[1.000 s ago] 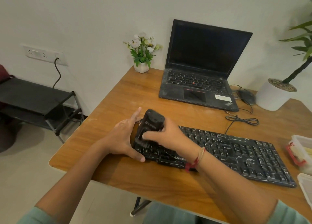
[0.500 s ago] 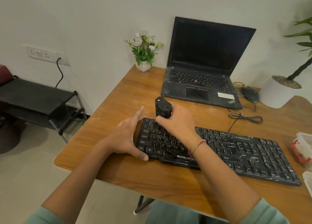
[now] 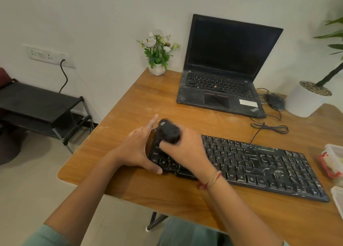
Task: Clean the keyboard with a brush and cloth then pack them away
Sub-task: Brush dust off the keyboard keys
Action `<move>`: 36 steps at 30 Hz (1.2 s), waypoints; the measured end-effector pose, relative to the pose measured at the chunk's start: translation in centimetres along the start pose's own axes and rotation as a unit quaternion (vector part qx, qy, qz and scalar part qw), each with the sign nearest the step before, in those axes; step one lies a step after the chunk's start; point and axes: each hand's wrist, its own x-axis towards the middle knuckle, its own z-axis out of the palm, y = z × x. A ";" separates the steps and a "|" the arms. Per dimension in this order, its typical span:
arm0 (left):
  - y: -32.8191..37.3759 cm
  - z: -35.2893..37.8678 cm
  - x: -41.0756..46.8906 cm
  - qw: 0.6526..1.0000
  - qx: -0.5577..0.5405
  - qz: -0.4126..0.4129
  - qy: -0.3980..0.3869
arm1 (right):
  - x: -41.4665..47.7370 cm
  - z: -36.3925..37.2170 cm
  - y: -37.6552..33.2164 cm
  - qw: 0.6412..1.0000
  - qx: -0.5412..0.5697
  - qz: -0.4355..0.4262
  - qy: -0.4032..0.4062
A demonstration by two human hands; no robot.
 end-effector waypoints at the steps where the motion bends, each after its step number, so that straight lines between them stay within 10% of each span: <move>1: -0.1 0.0 0.0 1.000 -0.002 0.006 -0.001 | -0.4 0.3 -0.3 0.999 0.031 -0.007 -0.025; 5: 0.0 0.0 0.0 1.000 0.005 -0.005 0.000 | 0.1 -1.1 0.9 0.991 0.091 0.100 -0.013; 12: -0.1 0.2 -0.1 1.000 0.007 0.028 0.003 | -2.0 1.1 -0.6 0.996 0.075 0.023 -0.035; 17: 0.2 0.2 -0.2 1.000 0.028 -0.010 -0.001 | -1.1 -0.5 0.9 0.994 -0.024 0.031 0.098; 21: -0.1 0.2 -0.1 1.000 0.026 0.002 -0.002 | -1.2 -0.4 0.2 0.990 0.100 0.089 -0.049; 26: 0.0 0.3 -0.1 0.999 0.032 -0.014 0.005 | -0.4 -1.8 1.0 0.994 0.004 0.096 0.060; 30: -0.2 0.2 -0.1 1.000 0.028 -0.001 -0.001 | -0.5 -0.9 0.4 0.989 0.077 0.070 -0.106; 36: 0.2 0.2 -0.2 0.999 0.034 -0.018 0.005 | 1.9 -3.7 1.8 0.987 0.080 0.136 0.008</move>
